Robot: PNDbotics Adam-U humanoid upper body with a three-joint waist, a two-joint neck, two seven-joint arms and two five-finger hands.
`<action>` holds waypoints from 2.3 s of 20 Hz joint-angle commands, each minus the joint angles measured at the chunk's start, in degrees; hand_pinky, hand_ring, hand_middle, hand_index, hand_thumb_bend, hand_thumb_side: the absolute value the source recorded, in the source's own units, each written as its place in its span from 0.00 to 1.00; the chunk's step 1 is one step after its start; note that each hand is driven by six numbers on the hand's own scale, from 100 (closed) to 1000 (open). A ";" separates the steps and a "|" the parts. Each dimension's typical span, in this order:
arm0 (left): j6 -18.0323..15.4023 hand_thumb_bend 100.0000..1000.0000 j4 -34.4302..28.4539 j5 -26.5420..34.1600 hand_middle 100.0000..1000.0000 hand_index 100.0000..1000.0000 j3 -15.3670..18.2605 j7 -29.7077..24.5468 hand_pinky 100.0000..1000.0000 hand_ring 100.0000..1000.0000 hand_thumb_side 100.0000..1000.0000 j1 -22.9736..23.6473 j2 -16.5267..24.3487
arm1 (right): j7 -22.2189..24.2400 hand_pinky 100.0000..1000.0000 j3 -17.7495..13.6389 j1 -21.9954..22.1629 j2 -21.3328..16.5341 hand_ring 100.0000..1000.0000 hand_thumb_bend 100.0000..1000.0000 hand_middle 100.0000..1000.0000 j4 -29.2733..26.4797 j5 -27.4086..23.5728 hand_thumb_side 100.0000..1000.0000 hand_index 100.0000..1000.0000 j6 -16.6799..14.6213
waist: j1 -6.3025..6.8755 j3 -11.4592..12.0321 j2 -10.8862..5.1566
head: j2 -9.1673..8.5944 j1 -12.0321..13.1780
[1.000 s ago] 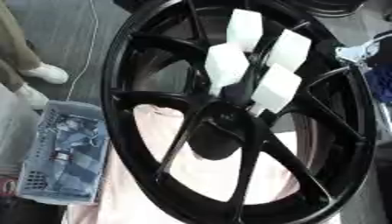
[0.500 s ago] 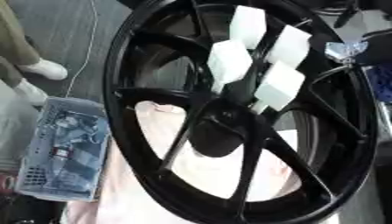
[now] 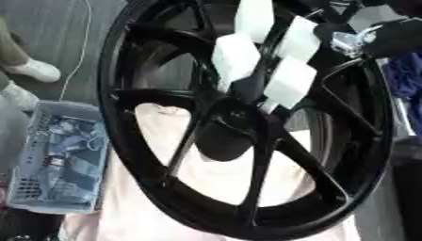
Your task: Pull the pin out of the wheel hub.
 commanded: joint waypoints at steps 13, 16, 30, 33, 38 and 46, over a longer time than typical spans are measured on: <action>0.34 0.00 -1.18 0.27 0.59 0.74 -0.18 -0.30 0.86 0.67 0.69 0.18 0.32 | 0.83 0.57 -2.09 -3.76 -2.03 0.86 0.11 0.78 -0.35 -6.19 0.36 0.86 -0.08 | 0.68 -0.25 -2.03 | -1.98 -0.73; 0.39 0.00 -1.18 0.38 0.59 0.74 -0.20 -0.34 0.86 0.67 0.69 0.19 0.26 | 1.77 0.58 -1.92 -4.09 -2.15 0.86 0.12 0.78 -0.35 -6.25 0.37 0.87 -0.22 | 0.71 -0.29 -2.26 | -4.32 -1.09; 0.61 0.00 -1.18 0.80 0.59 0.74 -0.19 -0.45 0.86 0.67 0.69 0.25 0.07 | 5.83 0.59 0.84 -3.19 -1.85 0.87 0.25 0.80 -0.35 -2.88 0.40 0.88 -1.28 | 0.85 -0.40 -2.81 | -4.72 -1.64; 0.68 0.00 -1.18 0.81 0.59 0.74 -0.21 -0.51 0.86 0.67 0.69 0.22 0.04 | 5.97 0.58 1.08 -3.53 -1.67 0.87 0.23 0.80 -0.35 -3.22 0.39 0.88 -1.24 | 0.83 -0.42 -2.88 | -4.38 -1.44; 0.67 0.00 -1.18 0.87 0.59 0.74 -0.19 -0.54 0.86 0.67 0.69 0.22 0.00 | 5.94 0.58 1.41 -3.82 -1.49 0.87 0.25 0.80 -0.35 -2.44 0.39 0.88 -0.40 | 0.74 -0.43 -2.93 | -3.91 -1.44; 0.61 0.00 -1.18 0.75 0.59 0.74 -0.16 -0.58 0.86 0.66 0.69 0.11 -0.20 | 4.69 0.59 2.36 -2.38 -0.86 0.88 0.26 0.80 -0.35 -0.13 0.39 0.88 0.36 | 0.55 0.09 -2.50 | -4.24 -1.64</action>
